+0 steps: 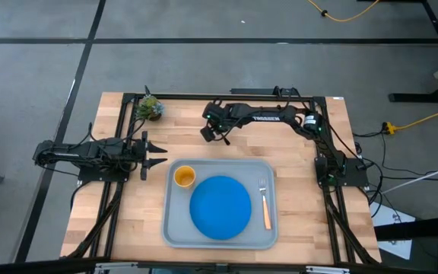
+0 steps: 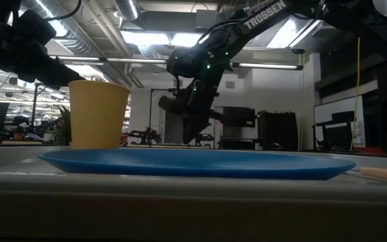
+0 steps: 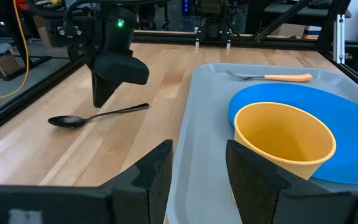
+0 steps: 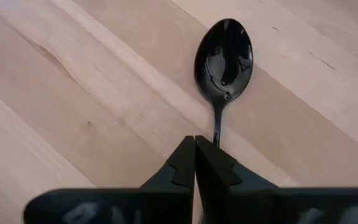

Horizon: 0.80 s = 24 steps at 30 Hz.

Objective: Pick and place plate/cup/fork/spoon on tray
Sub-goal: Put the black spoon on the gray tray to the right of the blue plate

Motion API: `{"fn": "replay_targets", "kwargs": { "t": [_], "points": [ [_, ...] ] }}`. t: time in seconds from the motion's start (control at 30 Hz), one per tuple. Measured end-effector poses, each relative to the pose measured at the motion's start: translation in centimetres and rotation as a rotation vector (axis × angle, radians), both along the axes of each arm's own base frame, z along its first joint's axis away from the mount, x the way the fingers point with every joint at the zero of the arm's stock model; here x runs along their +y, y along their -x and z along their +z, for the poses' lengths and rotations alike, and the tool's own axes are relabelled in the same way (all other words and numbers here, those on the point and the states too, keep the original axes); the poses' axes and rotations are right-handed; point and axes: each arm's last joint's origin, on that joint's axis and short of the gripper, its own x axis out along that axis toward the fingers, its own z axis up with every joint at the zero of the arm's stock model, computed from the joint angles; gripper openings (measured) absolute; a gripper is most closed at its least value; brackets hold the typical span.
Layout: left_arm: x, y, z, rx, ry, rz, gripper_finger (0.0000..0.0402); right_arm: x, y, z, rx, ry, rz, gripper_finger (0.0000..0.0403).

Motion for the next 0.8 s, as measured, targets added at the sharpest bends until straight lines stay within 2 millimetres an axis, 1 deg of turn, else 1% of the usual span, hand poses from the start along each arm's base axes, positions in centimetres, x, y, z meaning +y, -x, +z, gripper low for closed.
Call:
{"fn": "replay_targets", "kwargs": {
  "t": [0.3, 0.47, 0.6, 0.8],
  "points": [
    [0.00, 0.00, 0.00, 0.000, 0.000, 0.000, 0.0143, -0.27, 0.40, -0.22, 0.030, -0.006, -0.004, 0.0023],
    [0.00, 0.00, 0.00, 0.000, 0.000, 0.000, 0.0143, -0.58, 0.22, -0.10, -0.001, 0.000, -0.016, 0.0024],
    [0.00, 0.00, 0.00, 0.000, 0.000, 0.000, 0.0143, -0.63, 0.36, -0.13, 0.013, 0.018, -0.049, 0.0025],
    [0.00, 0.00, 0.00, 0.000, 0.000, 0.000, 0.0143, -0.63, 0.35, -0.12, 0.015, 0.028, -0.053, 0.0048]
  ]
}}
